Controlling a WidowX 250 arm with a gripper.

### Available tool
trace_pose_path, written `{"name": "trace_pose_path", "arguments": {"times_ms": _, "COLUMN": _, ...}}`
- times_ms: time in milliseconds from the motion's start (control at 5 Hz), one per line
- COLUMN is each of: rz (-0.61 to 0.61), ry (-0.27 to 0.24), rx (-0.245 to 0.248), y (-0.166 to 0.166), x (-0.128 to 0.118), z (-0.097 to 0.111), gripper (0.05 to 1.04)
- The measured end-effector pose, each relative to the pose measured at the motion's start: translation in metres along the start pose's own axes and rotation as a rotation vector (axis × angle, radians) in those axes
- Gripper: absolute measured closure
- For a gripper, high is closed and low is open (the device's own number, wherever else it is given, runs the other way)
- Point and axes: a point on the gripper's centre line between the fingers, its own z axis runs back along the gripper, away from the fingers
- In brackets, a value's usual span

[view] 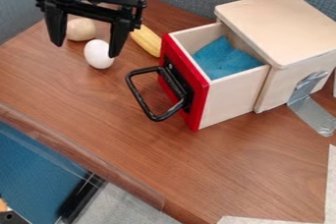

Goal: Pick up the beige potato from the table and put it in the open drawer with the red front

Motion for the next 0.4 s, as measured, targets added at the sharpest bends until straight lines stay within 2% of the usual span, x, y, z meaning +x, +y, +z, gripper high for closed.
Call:
{"name": "trace_pose_path", "arguments": {"times_ms": 200, "rz": -0.004, "ry": 0.02, "rx": 0.008, "y": -0.001, "x": -0.001, "z": -0.005, "gripper": 0.084}}
{"name": "trace_pose_path", "arguments": {"times_ms": 400, "rz": 0.093, "ry": 0.043, "rx": 0.013, "y": 0.016, "x": 0.016, "z": -0.012, "gripper": 0.084}}
